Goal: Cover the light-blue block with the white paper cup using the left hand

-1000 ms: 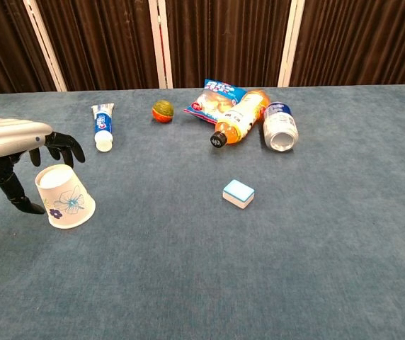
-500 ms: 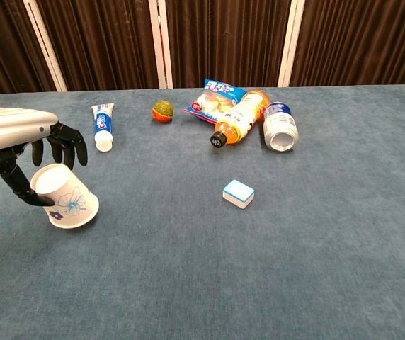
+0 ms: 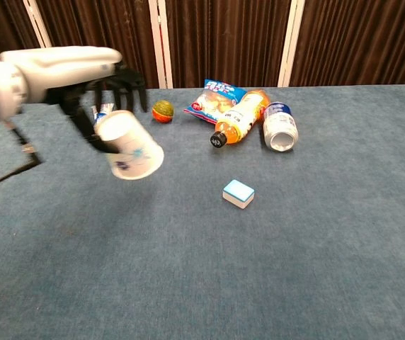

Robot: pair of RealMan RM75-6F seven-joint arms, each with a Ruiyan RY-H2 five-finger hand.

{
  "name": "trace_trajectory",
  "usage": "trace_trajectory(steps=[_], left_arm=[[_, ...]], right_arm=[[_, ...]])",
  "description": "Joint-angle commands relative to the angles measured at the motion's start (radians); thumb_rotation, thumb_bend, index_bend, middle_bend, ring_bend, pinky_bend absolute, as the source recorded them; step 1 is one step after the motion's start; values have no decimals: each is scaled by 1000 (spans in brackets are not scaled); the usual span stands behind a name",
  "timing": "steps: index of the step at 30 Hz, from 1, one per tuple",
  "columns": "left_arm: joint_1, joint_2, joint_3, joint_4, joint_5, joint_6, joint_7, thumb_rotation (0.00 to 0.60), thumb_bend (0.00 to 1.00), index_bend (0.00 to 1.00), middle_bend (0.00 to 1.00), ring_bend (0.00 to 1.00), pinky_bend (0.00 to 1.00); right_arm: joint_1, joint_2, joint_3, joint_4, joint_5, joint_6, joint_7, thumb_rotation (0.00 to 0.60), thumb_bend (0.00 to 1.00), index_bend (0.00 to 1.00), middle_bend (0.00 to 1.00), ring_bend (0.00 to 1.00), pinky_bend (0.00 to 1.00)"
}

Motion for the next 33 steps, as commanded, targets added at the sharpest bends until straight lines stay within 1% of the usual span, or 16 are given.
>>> trace_trajectory(steps=[1, 3, 6, 9, 14, 20, 25, 33], left_arm=[[-71, -76, -43, 46, -76, -6, 46, 600, 169, 350, 411, 326, 424], [-100, -105, -51, 70, -101, -11, 62, 600, 169, 350, 411, 326, 424], [-177, -188, -72, 151, -148, -32, 106, 600, 169, 351, 412, 326, 424], [-229, -242, -83, 204, -183, -37, 130, 600, 169, 352, 412, 326, 424], [-292, -314, -96, 258, -236, -43, 148, 600, 169, 352, 413, 326, 424], [-344, -362, -91, 286, -272, -33, 177, 600, 169, 354, 413, 326, 424], [-367, -369, -84, 289, -299, -19, 200, 600, 169, 358, 413, 326, 424], [-388, -378, -70, 317, -315, -24, 188, 600, 169, 352, 411, 326, 424]], right_arm=[[0, 2, -1, -1, -1, 0, 5, 600, 90, 0, 0, 0, 115], [0, 3, -1, -2, -2, 0, 10, 600, 90, 0, 0, 0, 115], [0, 6, 1, -3, 2, 0, 27, 600, 90, 0, 0, 0, 115], [1, 8, 2, -3, 8, -4, 41, 600, 90, 0, 0, 0, 115], [1, 14, 3, -5, 10, -5, 59, 600, 90, 0, 0, 0, 115], [-1, 16, 5, -8, 11, 0, 70, 600, 90, 0, 0, 0, 115], [-1, 18, 5, -10, 12, -2, 74, 600, 90, 0, 0, 0, 115], [-2, 17, 5, -15, 2, 7, 75, 600, 90, 0, 0, 0, 115]])
